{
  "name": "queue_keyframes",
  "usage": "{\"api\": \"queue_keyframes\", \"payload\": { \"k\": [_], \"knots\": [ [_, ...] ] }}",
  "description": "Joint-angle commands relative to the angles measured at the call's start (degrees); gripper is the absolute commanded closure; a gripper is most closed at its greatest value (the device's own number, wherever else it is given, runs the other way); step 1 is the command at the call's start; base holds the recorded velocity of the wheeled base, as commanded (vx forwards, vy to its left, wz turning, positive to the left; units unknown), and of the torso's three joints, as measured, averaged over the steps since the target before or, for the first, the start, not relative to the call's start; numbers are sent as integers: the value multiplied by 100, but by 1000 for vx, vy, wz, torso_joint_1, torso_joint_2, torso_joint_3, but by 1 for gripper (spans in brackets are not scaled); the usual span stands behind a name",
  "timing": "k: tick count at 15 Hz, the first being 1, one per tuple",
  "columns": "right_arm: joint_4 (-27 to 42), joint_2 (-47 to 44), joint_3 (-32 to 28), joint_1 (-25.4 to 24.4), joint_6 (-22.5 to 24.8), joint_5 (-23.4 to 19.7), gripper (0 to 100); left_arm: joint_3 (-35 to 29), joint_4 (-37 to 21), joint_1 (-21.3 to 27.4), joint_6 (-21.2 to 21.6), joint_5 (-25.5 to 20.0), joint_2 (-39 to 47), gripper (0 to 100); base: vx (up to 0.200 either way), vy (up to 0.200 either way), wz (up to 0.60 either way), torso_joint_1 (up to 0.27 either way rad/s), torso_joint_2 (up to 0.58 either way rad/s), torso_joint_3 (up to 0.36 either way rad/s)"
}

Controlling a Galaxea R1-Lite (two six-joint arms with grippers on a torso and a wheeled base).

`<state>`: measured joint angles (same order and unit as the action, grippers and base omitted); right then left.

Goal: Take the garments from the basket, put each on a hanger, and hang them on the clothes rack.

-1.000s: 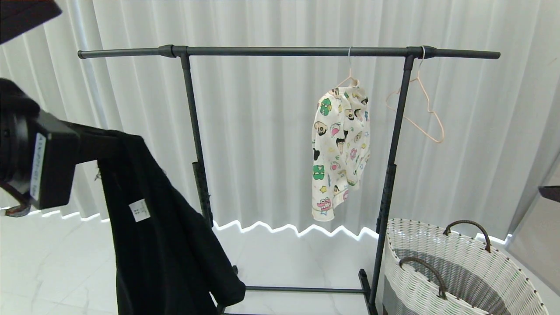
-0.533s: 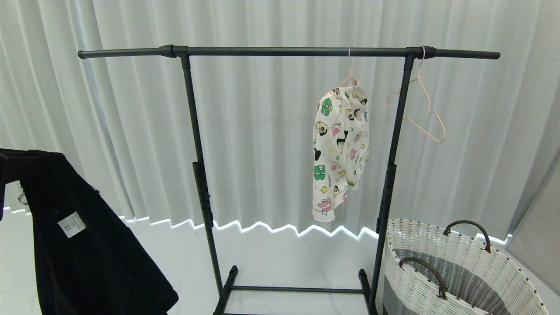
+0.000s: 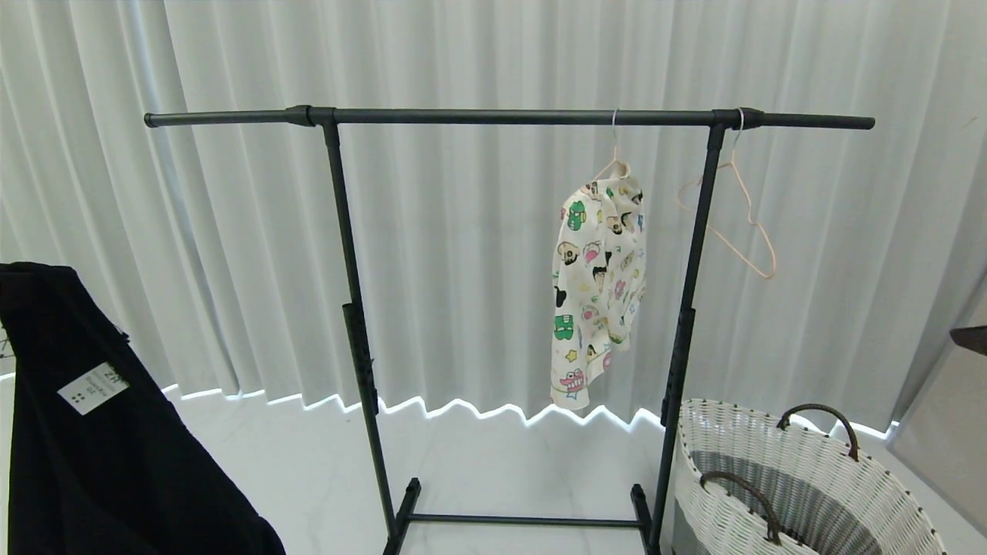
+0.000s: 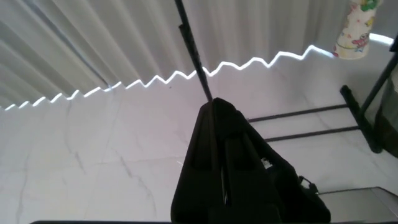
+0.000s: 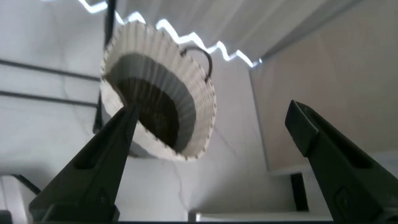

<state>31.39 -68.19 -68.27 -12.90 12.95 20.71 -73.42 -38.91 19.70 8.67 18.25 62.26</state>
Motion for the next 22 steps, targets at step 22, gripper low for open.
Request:
{"api": "queue_keyframes", "payload": {
  "k": [22],
  "knots": [
    [-1091,-599,138,138,-20,-454,0,30,-2,8,-5,91,-91,100,36,0,0,145,-344,-197]
  ]
}}
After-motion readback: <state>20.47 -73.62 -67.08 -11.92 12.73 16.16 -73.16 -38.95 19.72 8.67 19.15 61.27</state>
